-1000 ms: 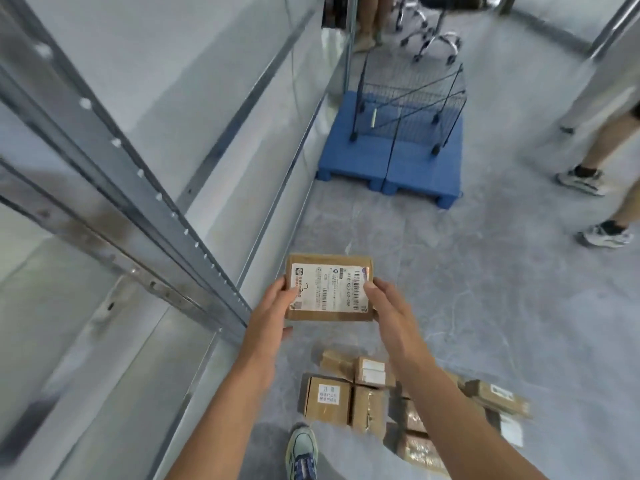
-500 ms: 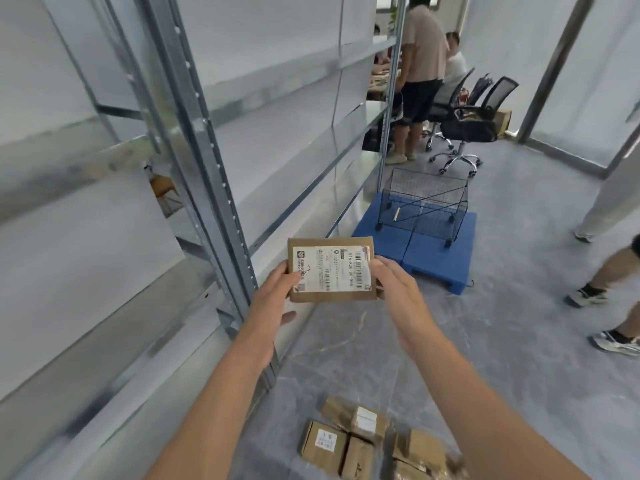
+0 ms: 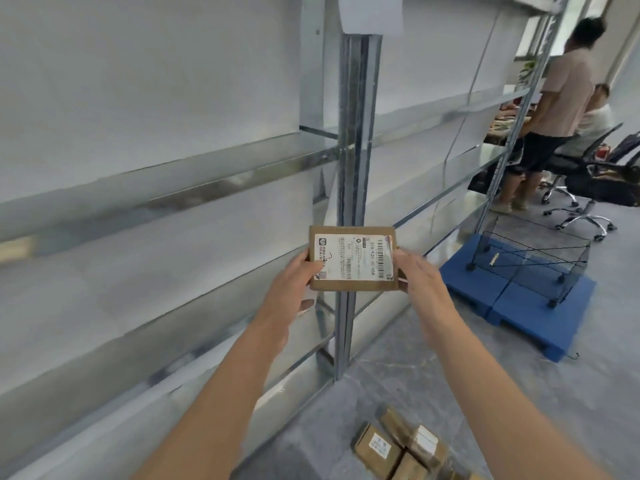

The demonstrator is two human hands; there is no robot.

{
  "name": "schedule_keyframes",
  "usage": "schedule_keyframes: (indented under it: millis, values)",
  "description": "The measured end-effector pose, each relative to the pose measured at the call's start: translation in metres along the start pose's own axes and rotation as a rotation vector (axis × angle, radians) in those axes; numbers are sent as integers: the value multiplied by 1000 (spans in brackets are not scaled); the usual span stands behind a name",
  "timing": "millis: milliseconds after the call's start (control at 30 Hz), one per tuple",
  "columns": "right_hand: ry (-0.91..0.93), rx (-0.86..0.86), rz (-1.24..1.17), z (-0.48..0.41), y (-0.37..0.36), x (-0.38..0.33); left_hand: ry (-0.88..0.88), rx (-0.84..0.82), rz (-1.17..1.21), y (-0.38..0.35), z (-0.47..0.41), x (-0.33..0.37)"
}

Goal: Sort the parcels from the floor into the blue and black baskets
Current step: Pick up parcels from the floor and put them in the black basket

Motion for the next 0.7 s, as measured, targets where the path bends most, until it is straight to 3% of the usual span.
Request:
schedule_keyframes:
  millis: [200, 400, 700]
  values:
    - [38, -177, -16, 26, -125, -31, -27, 138, -20, 96, 93, -3]
    - [65, -422, -1, 46, -242, -42, -9, 377, 16, 176, 186, -22]
    - [88, -808, -18, 87, -390, -55, -10, 773, 73, 233, 326, -45]
Point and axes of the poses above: each hand's wrist, its own z-axis away from the middle knuckle, its own y-axis out of the back of the hand, x = y × z, the point moved 9 cm from there along -z, towards the middle knuckle, and after that the axes turned 12 degrees about -x, right-handed, at the moved point
